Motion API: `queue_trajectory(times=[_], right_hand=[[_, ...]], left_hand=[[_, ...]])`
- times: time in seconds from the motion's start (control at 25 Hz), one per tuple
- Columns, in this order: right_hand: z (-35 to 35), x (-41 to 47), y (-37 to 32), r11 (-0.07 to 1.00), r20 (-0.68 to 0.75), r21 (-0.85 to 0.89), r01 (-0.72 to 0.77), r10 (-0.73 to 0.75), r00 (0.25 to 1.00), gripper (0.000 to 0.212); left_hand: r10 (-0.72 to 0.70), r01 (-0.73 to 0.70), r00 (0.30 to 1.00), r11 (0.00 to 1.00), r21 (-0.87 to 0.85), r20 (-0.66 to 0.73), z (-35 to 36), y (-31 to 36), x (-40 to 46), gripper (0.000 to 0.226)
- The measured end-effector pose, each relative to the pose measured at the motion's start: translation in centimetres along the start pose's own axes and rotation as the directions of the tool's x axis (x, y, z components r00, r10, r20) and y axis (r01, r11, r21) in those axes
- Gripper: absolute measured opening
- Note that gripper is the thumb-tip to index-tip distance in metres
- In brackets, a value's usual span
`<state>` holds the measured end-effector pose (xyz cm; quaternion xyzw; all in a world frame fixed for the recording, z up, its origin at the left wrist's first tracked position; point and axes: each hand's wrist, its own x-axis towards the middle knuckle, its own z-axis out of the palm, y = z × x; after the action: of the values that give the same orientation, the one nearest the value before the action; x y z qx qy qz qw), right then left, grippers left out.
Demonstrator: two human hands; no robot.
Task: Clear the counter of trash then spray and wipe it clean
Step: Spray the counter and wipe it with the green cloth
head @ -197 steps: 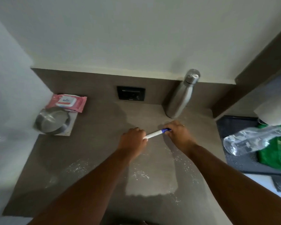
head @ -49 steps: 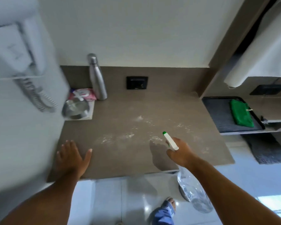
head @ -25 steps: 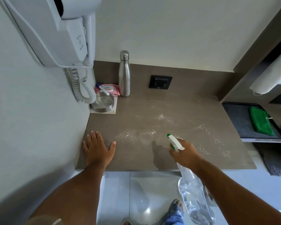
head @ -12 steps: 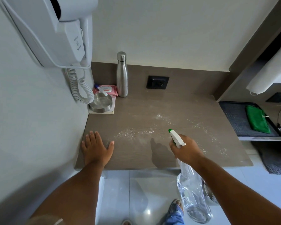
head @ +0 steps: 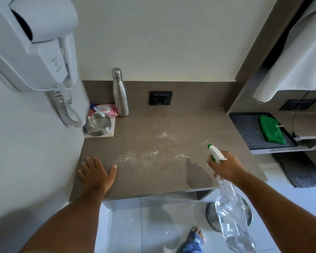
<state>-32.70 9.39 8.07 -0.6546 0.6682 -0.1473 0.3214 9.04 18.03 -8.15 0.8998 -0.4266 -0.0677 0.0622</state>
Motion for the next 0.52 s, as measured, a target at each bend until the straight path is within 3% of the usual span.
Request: queue_trajectory(times=[0.12, 0.36, 0.52], right_hand=[[-1.0, 0.9, 1.1, 0.999, -0.008, 0.051, -0.003, 0.004, 1.000, 0.011], [-6.7, 4.2, 3.2, 0.994, 0.129, 0.111, 0.004, -0.018, 0.992, 0.014], [-16.6, 7.8, 5.7, 0.972, 0.003, 0.215, -0.095, 0.096, 0.995, 0.017]], left_hand=[[0.032, -0.031, 0.999, 0.999, -0.006, 0.032, -0.3, 3.3, 0.1, 0.091], [0.320, -0.321, 0.942, 0.947, -0.011, 0.099, 0.2, 17.1, 0.0, 0.090], [0.409, -0.405, 0.903, 0.912, -0.059, 0.128, 1.6, 29.8, 0.6, 0.092]])
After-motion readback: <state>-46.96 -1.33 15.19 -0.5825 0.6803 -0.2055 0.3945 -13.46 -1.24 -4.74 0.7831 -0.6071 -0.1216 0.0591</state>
